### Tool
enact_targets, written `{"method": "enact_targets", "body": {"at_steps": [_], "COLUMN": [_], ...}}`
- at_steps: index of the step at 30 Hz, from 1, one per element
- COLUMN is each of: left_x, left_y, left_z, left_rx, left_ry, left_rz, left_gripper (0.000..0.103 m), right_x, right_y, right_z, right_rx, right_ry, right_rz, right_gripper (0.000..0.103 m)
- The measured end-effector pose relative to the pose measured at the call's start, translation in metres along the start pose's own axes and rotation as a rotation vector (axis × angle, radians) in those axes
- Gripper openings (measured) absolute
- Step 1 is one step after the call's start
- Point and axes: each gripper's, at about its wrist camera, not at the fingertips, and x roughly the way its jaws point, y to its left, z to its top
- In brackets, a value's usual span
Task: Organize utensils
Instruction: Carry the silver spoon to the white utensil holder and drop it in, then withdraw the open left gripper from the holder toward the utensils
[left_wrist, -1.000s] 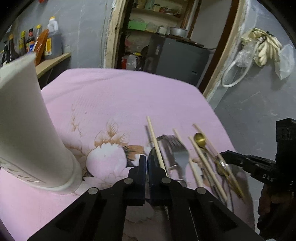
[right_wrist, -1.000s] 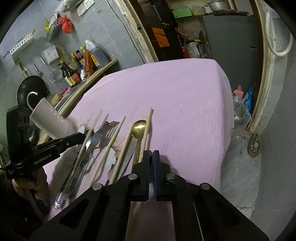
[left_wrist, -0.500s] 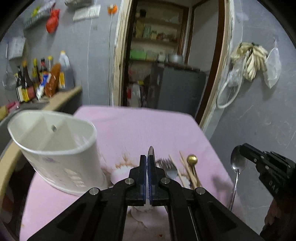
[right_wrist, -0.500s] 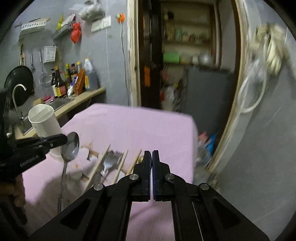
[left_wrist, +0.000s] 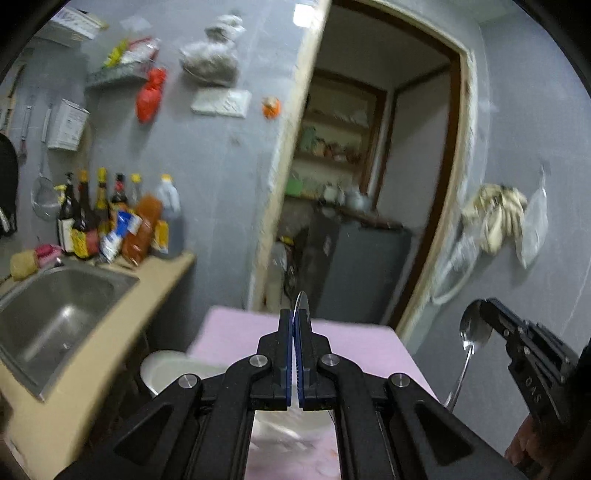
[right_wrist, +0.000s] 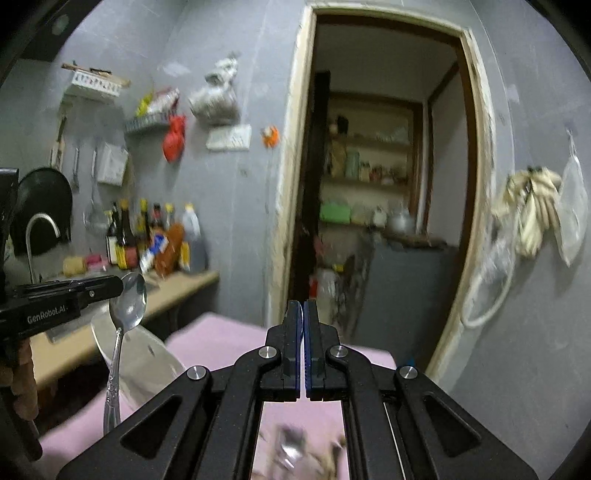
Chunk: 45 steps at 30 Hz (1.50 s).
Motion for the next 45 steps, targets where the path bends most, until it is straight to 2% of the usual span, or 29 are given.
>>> {"method": "enact_targets", "body": {"at_steps": [5, 9, 14, 19, 24, 27, 33, 35, 36, 38, 41, 42, 43, 44, 45], "left_x": [0.009, 0.033, 0.046, 0.049, 0.048, 0.046, 0.042, 0.04, 0.038, 0.032, 0.02, 0.016, 0.01, 0.004, -0.003], "left_y": [0.054, 0.083, 0.1, 0.097, 0.079, 0.074, 0.071, 0.071, 0.071, 0.073, 0.074, 0.073, 0.071, 0.069, 0.065], "left_z": [0.03, 0.036, 0.029, 0.01, -0.018, -0.029, -0.037, -0.038, -0.038, -0.035, -0.026, -0.023, -0.02, -0.016, -0.012], "left_rx": [-0.004, 0.002, 0.074, 0.125, 0.201, 0.212, 0.178, 0.161, 0.153, 0.109, 0.051, 0.036, 0.018, -0.003, -0.018], "left_ry": [-0.139, -0.188, -0.235, -0.244, -0.28, -0.265, -0.11, -0.071, -0.055, -0.03, 0.005, 0.011, 0.011, 0.009, 0.01], "left_rz": [0.098, 0.17, 0.252, 0.257, 0.286, 0.274, 0.189, 0.18, 0.186, 0.178, 0.166, 0.163, 0.153, 0.139, 0.126], "left_gripper": [0.002, 0.002, 0.002, 0.002, 0.002, 0.003, 0.005, 0.011, 0.019, 0.023, 0.038, 0.046, 0.054, 0.058, 0.067], "right_x": [0.021, 0.046, 0.063, 0.071, 0.076, 0.076, 0.068, 0.062, 0.06, 0.051, 0.039, 0.034, 0.028, 0.021, 0.015], "right_y": [0.067, 0.109, 0.127, 0.131, 0.134, 0.133, 0.124, 0.12, 0.116, 0.107, 0.089, 0.081, 0.072, 0.062, 0.054], "right_z": [0.02, 0.019, -0.002, -0.027, -0.043, -0.049, -0.057, -0.058, -0.058, -0.055, -0.047, -0.043, -0.04, -0.038, -0.035], "right_rx": [-0.057, -0.113, -0.153, -0.193, -0.194, -0.183, -0.136, -0.113, -0.099, -0.052, 0.008, 0.034, 0.057, 0.079, 0.098], "right_ry": [-0.078, -0.088, -0.067, -0.038, -0.001, 0.019, 0.08, 0.097, 0.099, 0.096, 0.107, 0.109, 0.107, 0.097, 0.087], "right_rz": [-0.041, -0.09, -0.111, -0.135, -0.114, -0.091, -0.05, -0.021, -0.017, -0.004, 0.009, 0.014, 0.018, 0.017, 0.014], "right_gripper": [0.002, 0.002, 0.002, 0.002, 0.002, 0.002, 0.006, 0.022, 0.037, 0.039, 0.039, 0.043, 0.054, 0.06, 0.067]}}
